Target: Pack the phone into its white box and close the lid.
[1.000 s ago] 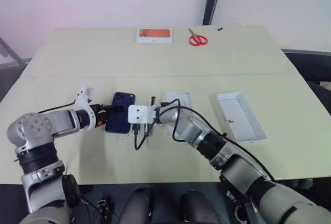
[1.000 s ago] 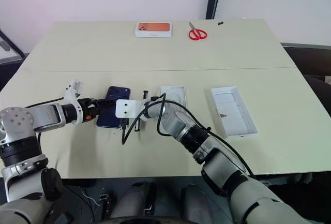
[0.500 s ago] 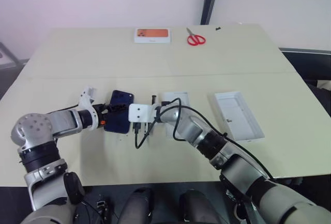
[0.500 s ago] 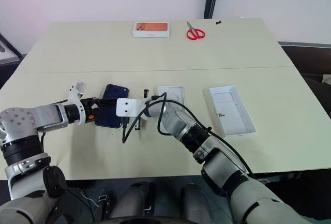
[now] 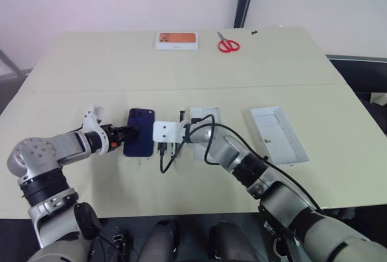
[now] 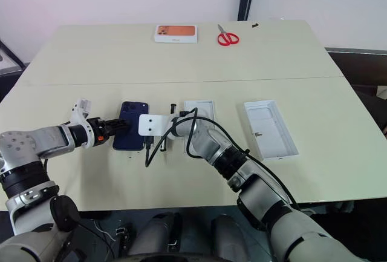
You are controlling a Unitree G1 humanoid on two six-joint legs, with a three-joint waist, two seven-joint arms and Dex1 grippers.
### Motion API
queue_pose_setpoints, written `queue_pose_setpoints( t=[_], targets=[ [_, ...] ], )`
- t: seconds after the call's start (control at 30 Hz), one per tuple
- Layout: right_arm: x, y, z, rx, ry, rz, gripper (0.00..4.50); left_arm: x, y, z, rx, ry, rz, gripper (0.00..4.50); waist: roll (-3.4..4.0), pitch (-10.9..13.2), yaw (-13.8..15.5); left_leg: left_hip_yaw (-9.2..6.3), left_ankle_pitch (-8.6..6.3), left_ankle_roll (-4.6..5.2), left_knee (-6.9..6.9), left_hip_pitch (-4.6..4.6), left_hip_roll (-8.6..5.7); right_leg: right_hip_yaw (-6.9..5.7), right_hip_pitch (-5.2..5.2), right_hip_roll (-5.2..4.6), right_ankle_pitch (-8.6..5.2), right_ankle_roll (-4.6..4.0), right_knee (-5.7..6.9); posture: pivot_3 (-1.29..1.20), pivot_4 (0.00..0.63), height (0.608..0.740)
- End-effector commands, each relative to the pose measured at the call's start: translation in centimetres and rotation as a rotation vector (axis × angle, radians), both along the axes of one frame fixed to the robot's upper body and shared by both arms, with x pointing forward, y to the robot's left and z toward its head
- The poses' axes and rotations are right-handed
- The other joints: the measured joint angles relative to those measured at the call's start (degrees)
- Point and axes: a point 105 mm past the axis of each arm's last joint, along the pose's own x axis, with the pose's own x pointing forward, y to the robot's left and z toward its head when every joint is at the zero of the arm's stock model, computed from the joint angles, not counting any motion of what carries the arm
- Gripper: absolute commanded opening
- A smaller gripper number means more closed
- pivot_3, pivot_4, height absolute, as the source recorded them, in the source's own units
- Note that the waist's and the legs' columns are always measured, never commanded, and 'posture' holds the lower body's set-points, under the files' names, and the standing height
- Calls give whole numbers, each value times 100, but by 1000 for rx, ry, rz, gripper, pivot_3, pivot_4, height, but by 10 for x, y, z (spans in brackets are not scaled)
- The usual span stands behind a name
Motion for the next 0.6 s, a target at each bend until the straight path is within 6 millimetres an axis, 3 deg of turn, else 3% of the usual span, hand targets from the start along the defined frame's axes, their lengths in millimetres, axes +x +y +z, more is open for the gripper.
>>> queue_pose_setpoints(
  t=[0.03, 0.13, 0.2, 0.37, 0.53, 0.6],
  targets=[
    [-2, 1, 19, 36, -49, 19, 0, 0, 1, 14, -22, -64, 8, 1827, 0, 0, 2, 0, 0, 0, 0, 0, 0, 0, 0, 0, 0, 0, 0, 0, 150, 740],
    [-3, -2, 24, 42, -56, 20, 0, 0, -1, 17, -40, -79, 12, 953, -1, 0, 7, 0, 0, 0, 0, 0, 0, 0, 0, 0, 0, 0, -1, 0, 150, 740],
    [-3, -5, 28, 50, -63, 14, 0, 0, -3, 19, -55, -92, 10, 122, -6, -3, 20, -1, 0, -1, 0, 3, 1, -1, 0, 0, 0, 0, -1, 0, 150, 740],
    [0, -21, 42, 58, -94, -17, 0, 3, -10, 33, -85, -148, 1, 49, -7, -2, 30, -2, 1, -2, -6, 10, 1, -1, 1, 0, 0, 0, -6, 0, 150, 740],
    [-5, -55, 70, 132, -47, -44, 0, 10, -31, 71, -124, -291, -53, 49, -27, 8, 57, -2, 1, -2, -1, 1, 1, -1, 3, 0, 0, 0, -9, 0, 150, 740],
    [-9, -76, 84, 172, -19, -44, 0, 13, -50, 88, -169, -354, -92, 49, -29, 10, 88, -2, 1, -2, -2, -5, 1, -2, 7, 0, 0, 0, -10, 0, 150, 740]
  ],
)
